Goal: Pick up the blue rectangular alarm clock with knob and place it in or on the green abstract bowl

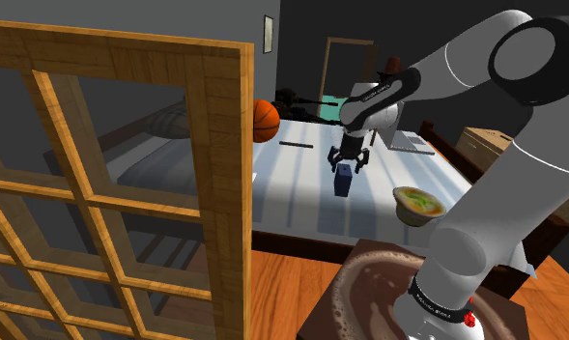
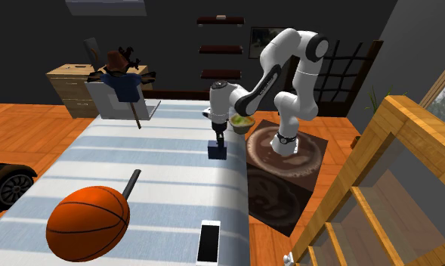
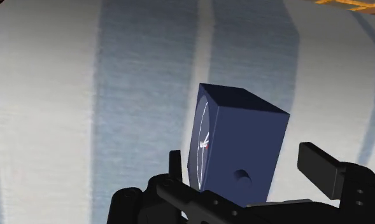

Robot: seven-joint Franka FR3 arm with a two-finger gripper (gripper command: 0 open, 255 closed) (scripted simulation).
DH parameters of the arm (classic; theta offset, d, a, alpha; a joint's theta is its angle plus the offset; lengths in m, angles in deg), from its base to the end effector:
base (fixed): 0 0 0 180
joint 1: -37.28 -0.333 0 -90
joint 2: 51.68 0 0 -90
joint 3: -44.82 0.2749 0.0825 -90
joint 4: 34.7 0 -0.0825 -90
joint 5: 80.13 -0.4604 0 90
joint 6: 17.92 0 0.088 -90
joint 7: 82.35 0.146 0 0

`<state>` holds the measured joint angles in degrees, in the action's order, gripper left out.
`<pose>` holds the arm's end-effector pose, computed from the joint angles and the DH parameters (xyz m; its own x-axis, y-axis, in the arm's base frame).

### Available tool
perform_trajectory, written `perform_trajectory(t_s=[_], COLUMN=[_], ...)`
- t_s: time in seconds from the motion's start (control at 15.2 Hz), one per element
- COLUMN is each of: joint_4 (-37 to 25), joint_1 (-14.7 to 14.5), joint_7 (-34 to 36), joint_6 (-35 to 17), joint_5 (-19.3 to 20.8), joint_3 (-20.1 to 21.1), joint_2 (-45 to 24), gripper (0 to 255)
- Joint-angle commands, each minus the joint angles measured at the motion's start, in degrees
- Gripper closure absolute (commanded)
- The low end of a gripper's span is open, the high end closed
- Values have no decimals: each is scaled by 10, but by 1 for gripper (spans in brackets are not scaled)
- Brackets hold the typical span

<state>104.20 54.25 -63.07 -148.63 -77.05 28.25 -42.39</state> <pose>0.4474 -0.2926 0.2398 0.6341 -0.7731 0.0111 -0.7731 -0.6342 -0.0090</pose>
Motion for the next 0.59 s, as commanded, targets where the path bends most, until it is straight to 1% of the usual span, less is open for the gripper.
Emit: perform_trajectory(t_s=[0.0,0.2,0.53], joint_4=[7,15,15], joint_1=[-1,-1,-1], joint_7=[-1,-5,-5], joint_6=[-18,-39,-39], joint_5=[-3,-8,-8], joint_3=[-1,-2,-2], joint_2=[-11,-25,-25], gripper=[0,0,0])
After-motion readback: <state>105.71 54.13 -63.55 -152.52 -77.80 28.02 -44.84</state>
